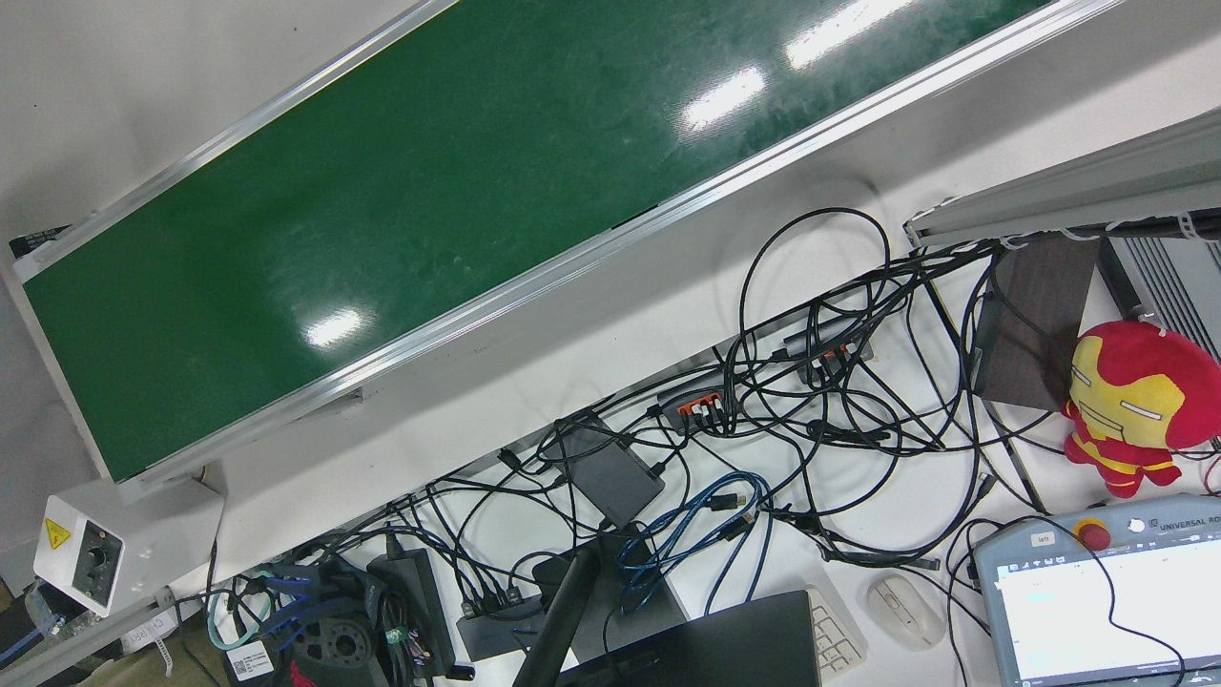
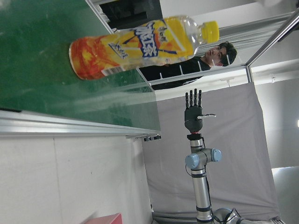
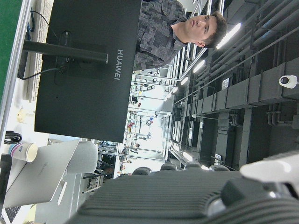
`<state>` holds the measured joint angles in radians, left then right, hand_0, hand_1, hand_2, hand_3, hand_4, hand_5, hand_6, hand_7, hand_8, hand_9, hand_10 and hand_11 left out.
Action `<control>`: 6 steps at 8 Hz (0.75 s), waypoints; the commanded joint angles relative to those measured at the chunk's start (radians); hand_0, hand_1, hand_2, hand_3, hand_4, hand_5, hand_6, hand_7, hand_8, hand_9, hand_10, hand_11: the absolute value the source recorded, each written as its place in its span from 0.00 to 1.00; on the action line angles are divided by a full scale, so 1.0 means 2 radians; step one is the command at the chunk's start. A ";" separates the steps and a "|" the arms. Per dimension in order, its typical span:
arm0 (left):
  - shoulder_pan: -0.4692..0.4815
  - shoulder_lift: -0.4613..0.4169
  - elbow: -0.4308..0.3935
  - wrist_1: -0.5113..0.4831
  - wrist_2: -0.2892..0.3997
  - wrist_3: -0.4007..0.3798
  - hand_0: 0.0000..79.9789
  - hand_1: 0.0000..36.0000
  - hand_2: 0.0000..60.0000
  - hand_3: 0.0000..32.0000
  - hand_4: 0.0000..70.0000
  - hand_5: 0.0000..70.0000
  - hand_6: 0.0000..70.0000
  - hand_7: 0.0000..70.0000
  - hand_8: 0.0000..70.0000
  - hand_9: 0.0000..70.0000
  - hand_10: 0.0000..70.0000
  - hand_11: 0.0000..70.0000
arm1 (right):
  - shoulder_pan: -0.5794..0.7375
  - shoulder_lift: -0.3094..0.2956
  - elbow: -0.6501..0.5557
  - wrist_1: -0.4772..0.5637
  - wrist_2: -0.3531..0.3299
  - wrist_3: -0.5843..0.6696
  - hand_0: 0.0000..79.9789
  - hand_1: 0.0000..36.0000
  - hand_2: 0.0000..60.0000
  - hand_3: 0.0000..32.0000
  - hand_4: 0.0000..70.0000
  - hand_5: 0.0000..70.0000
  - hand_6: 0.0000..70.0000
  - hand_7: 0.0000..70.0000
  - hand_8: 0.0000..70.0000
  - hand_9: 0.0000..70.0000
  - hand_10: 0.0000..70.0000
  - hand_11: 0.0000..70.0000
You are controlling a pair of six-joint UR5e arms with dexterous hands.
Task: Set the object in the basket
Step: 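Reach the left hand toward the orange-labelled bottle on the conveyor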
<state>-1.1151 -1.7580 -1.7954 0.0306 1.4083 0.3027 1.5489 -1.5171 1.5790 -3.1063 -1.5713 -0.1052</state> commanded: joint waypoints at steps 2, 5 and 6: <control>0.078 -0.050 -0.020 0.060 -0.031 0.042 0.73 0.48 0.00 0.00 0.08 0.07 0.00 0.00 0.05 0.06 0.05 0.11 | 0.000 0.000 0.001 0.000 -0.001 0.000 0.00 0.00 0.00 0.00 0.00 0.00 0.00 0.00 0.00 0.00 0.00 0.00; 0.136 -0.064 -0.012 0.068 -0.077 0.060 0.70 0.47 0.00 0.00 0.09 0.08 0.00 0.00 0.05 0.06 0.06 0.12 | 0.000 0.000 0.001 0.000 0.000 0.000 0.00 0.00 0.00 0.00 0.00 0.00 0.00 0.00 0.00 0.00 0.00 0.00; 0.136 -0.067 -0.011 0.070 -0.078 0.060 0.69 0.46 0.00 0.00 0.10 0.08 0.00 0.00 0.05 0.06 0.07 0.13 | 0.000 0.000 0.001 0.000 0.000 0.000 0.00 0.00 0.00 0.00 0.00 0.00 0.00 0.00 0.00 0.00 0.00 0.00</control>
<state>-0.8736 -1.8786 -1.8256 0.1621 1.2740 0.4165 1.5493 -1.5171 1.5800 -3.1063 -1.5709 -0.1050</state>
